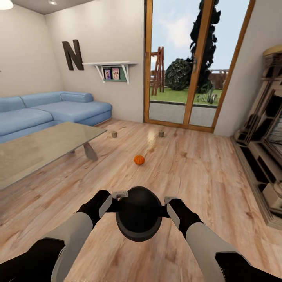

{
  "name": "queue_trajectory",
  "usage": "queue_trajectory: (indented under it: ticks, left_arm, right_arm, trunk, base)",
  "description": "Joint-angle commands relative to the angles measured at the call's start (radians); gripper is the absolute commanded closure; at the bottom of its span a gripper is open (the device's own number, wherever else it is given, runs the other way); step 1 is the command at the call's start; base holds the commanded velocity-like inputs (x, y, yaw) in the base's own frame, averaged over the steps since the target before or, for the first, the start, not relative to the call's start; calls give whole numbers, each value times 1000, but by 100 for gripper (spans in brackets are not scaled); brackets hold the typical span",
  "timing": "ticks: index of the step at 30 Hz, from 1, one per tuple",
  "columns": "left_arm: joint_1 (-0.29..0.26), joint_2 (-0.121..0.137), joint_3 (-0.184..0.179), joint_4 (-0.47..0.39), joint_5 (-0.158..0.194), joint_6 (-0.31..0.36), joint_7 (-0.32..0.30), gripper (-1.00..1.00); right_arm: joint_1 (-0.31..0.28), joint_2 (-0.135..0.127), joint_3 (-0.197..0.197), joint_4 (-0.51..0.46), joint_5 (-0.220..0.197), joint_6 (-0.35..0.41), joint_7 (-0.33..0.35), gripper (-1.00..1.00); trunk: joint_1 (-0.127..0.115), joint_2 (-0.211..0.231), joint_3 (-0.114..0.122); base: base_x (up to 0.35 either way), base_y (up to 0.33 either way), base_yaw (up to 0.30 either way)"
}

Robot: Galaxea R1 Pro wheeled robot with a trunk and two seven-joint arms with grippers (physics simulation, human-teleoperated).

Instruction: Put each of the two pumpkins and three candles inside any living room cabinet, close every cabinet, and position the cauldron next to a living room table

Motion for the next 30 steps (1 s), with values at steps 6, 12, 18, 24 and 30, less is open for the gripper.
queue_trajectory:
  ticks: [6,12,18,24,30]
  left_arm:
    - [-1,4,-16,0,-42,4,4,100]
    - [-1,4,-16,0,-42,4,4,100]
    - [-1,5,-16,0,-42,4,4,100]
    - [-1,5,-16,0,-42,3,4,100]
    - [-1,4,-16,0,-42,3,5,100]
  right_arm:
    - [-1,0,5,-17,-43,1,33,100]
    - [-1,0,5,-17,-43,1,33,100]
    - [-1,0,5,-17,-43,1,33,100]
    - [-1,0,5,-17,-43,1,33,100]
    - [-1,0,5,-17,-43,1,33,100]
  trunk:
    - [0,-1,-1]
    - [0,-1,-1]
    - [0,-1,-1]
    - [0,-1,-1]
    - [0,-1,-1]
  base:
    - [0,-15,285]
    - [0,-65,287]
    - [0,-23,287]
    - [0,-3,287]
    - [0,0,287]
